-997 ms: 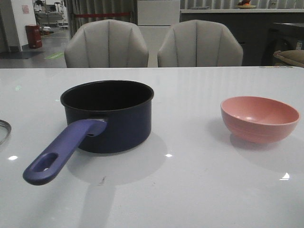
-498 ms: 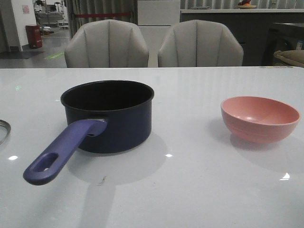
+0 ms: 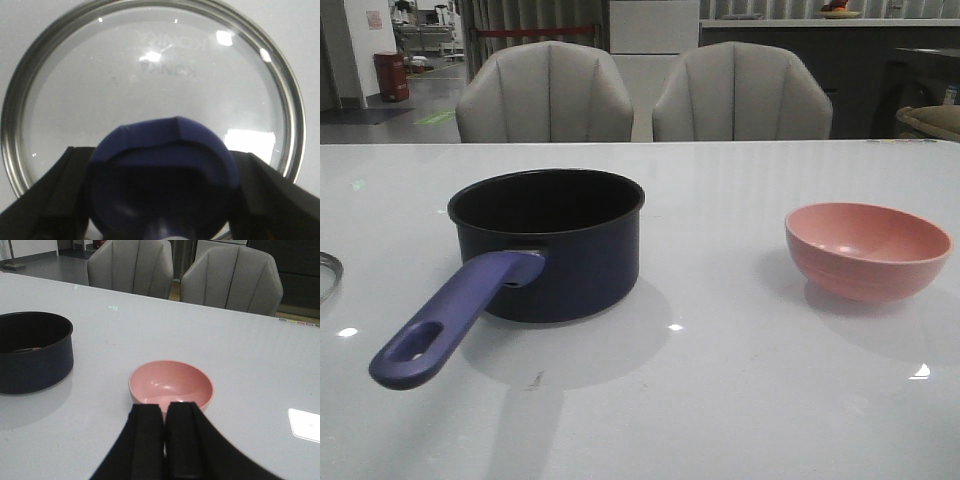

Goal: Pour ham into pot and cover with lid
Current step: 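Grasp the glass lid knob with the left gripper and lift it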

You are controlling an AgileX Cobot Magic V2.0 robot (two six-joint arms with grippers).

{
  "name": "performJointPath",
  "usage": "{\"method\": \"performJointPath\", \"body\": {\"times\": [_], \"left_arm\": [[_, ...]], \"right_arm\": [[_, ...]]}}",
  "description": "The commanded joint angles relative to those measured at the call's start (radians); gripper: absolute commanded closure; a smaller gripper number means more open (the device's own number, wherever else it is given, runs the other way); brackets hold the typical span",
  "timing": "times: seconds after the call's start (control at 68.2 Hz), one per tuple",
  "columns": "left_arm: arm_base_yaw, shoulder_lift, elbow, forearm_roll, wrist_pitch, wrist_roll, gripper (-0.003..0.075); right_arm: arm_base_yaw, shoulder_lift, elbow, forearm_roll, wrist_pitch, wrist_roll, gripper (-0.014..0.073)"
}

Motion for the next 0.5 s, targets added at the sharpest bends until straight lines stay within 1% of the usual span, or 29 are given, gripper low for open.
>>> {"method": "performJointPath", "body": {"times": [0.0, 0.381, 0.484], "left_arm": [[-0.002, -0.065, -0.028, -0.007, -0.021, -0.004, 0.0426], [-0.002, -0.172, -0.028, -0.012, -0.034, -0.004, 0.0426], [-0.020, -0.212, -0.043, -0.012, -0.035, -0.004, 0.0426]], "right_arm": [[0.001, 0.008, -0.028, 0.003, -0.086, -0.011, 0.0432], [0.001, 0.008, -0.028, 0.003, -0.086, -0.011, 0.0432], [0.001, 0.008, -0.028, 0.003, -0.086, -0.011, 0.0432]]}}
